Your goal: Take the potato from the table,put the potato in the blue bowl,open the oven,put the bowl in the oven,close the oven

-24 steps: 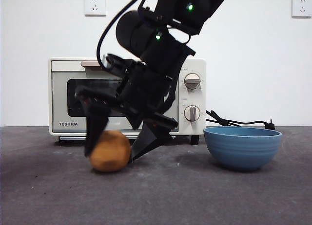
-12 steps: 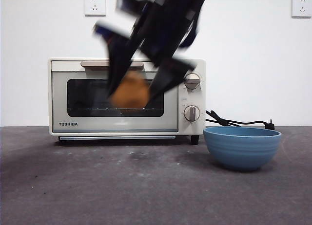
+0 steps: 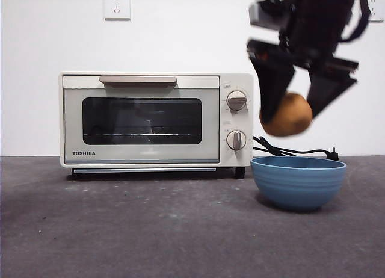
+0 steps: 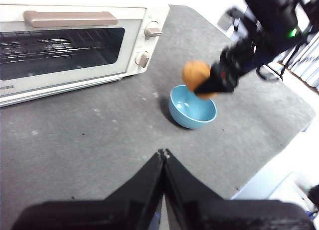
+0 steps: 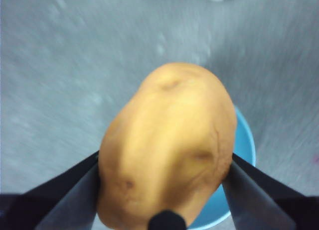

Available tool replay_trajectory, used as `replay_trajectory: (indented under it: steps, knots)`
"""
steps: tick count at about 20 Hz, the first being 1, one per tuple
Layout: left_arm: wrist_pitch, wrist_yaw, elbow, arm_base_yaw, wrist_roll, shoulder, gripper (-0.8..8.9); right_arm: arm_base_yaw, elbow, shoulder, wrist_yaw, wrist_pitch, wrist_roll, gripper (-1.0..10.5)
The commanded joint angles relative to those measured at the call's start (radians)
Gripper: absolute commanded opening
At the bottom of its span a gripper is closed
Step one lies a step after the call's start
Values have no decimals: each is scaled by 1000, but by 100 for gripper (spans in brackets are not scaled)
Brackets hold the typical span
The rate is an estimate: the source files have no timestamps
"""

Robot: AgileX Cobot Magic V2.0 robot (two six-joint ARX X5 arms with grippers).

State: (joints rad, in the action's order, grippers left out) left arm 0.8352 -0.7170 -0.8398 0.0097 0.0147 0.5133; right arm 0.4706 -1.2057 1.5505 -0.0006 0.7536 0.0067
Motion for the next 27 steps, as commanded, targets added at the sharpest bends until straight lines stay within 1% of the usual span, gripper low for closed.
replay_trajectory:
  steps: [1, 2, 7, 13, 16, 19, 20, 23, 25, 27]
  knots:
    - [-3, 14, 0, -4, -16, -2, -8, -9, 76, 8, -12, -60, -8, -17]
    - [-3, 13, 0, -4, -16, -2, -8, -14, 106, 8, -26, -92, -5, -17]
    - [-3, 13, 0, -4, -16, -2, -8, -25, 214, 11, -25, -216, -5, -17]
    - [-3, 13, 0, -4, -16, -2, -8, -27, 238, 17, -24, -254, -5, -15]
    - [-3, 13, 0, -4, -16, -2, -8, -26, 238, 51, -25, -254, -2, 76]
    - [-3, 11, 0, -4, -16, -2, -8, -26, 238, 81, -25, -251, 29, 238]
    - [-3, 11, 0, -4, -16, -2, -8, -22, 238, 81, -25, -261, 29, 275]
    - [-4, 12, 0, -4, -16, -2, -8, -18, 238, 78, -25, -266, 29, 441]
    - [-4, 13, 0, -4, -16, -2, -8, -18, 238, 72, -24, -260, 29, 479]
    - [-6, 13, 0, -4, -16, -2, -8, -18, 238, 55, -23, -259, 28, 479]
